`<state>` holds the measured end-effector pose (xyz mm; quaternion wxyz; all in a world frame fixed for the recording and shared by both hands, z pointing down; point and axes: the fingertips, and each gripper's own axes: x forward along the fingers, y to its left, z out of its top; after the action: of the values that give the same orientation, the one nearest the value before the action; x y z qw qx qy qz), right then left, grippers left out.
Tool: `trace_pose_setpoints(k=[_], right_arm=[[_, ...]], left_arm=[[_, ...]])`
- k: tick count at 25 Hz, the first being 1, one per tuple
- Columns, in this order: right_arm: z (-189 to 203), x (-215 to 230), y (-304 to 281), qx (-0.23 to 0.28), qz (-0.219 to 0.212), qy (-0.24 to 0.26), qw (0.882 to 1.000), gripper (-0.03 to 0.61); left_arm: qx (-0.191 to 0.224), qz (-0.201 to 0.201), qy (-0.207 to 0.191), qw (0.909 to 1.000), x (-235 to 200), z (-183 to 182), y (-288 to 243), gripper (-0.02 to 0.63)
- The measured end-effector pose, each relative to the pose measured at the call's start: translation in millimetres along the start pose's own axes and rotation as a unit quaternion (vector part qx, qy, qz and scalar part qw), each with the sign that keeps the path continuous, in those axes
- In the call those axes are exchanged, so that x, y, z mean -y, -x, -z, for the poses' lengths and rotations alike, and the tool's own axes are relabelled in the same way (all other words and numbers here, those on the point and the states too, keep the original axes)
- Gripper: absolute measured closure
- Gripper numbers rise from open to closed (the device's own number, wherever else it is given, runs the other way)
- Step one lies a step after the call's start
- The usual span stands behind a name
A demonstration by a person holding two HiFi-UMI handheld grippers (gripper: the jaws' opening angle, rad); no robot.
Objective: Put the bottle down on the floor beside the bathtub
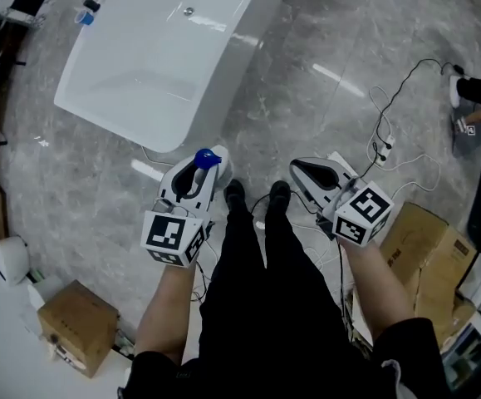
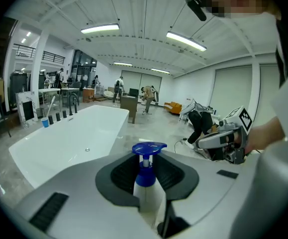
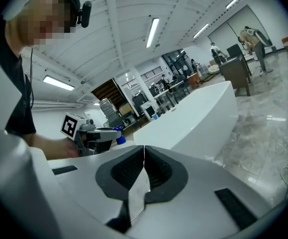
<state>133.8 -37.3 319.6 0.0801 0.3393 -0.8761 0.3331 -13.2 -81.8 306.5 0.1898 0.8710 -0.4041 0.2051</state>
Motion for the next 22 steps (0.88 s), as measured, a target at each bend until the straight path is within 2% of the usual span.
trace_pose_setpoints(k=[6,13,18,22], right_arm=[[36.0,43.9,-45.2,0.000,-0.021,-0.020,1.000,0.551],[69.7,62.8,-92.2,-0.002,-0.042,-0.020,0.999,0.551],[120.0,86.1,-112.5,-0.031,-0.051,-0.018,0.998,0.550],[169.8,116.1,-129.5,-0.046,-0.049,-0.039,0.997,0.551]], left_arm=[[-0.021,-0.005,-0.002,0.9998,-19.2,61.1,-49.0,0.522],[-0.046,-0.002,0.013,0.9989,-34.3,131.7,-87.8,0.521],[-0.066,0.000,0.005,0.9978,-37.0,173.7,-118.2,0.521],[-0.092,0.024,-0.022,0.9952,-37.8,215.2,-150.7,0.522]])
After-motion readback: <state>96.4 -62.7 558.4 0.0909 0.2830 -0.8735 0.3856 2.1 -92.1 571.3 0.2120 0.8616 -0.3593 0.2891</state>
